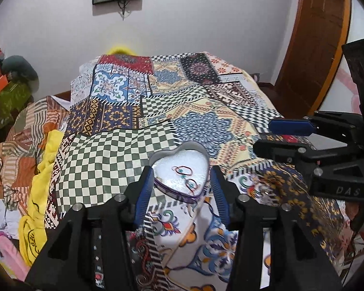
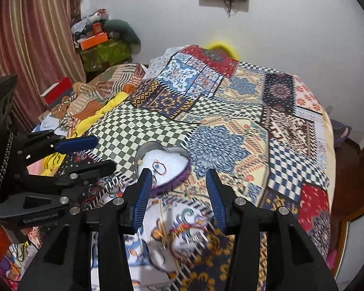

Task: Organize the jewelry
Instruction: 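Withdraw both open tools from the tin back toward the remaining jewelry, then grasp a silver ring with the right tool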

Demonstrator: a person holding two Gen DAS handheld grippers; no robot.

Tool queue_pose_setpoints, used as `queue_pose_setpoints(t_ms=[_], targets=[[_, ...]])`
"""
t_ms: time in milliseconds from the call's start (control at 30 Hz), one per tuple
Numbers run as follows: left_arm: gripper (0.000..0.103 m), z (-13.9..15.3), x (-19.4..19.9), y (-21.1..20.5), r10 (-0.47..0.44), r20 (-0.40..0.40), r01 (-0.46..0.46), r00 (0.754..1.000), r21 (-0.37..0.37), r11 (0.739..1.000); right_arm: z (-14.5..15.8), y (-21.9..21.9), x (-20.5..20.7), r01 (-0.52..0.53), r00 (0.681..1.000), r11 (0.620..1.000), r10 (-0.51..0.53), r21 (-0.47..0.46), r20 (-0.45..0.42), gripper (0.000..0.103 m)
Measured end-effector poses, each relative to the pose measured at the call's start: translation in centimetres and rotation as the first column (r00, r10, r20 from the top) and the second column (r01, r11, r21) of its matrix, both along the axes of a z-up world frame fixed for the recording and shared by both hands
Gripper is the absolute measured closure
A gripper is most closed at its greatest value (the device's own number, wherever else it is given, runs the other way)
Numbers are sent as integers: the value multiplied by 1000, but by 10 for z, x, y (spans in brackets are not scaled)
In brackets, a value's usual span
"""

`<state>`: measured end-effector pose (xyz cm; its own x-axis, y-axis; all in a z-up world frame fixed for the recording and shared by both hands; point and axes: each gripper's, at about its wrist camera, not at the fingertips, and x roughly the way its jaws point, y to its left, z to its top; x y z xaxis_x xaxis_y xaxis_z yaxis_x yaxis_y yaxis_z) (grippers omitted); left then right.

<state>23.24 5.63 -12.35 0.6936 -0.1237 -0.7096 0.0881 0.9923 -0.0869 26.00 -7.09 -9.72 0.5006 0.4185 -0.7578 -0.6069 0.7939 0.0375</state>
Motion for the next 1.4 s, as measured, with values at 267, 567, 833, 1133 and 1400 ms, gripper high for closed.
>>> queue_pose_setpoints(t_ms=[267,567,833,1133,1400], targets=[[51,-2,-28,-18,-44,-9,44,999,10,999,-9,-29,-26,30,1000,1000,-30,0,-6,60],[51,-34,-54,-33,-64,-79,67,995,24,997,-58,-28,-59,-26,996,998,22,-58,-84,60],[51,-58,-64,-35,-81,-139,83,987,14,996,-80,-12,-55,-84,990,992,72,-98,-120,60],[51,-62,-65,-33,-89,-133,87,987,-18,996,-87,-8,-57,-118,987,989,107,-89,-123,83],[51,-61,-53,-45,-126,-130,120,983,-54,991,-77,-31,-59,-69,991,997,65,-25,-121,83]])
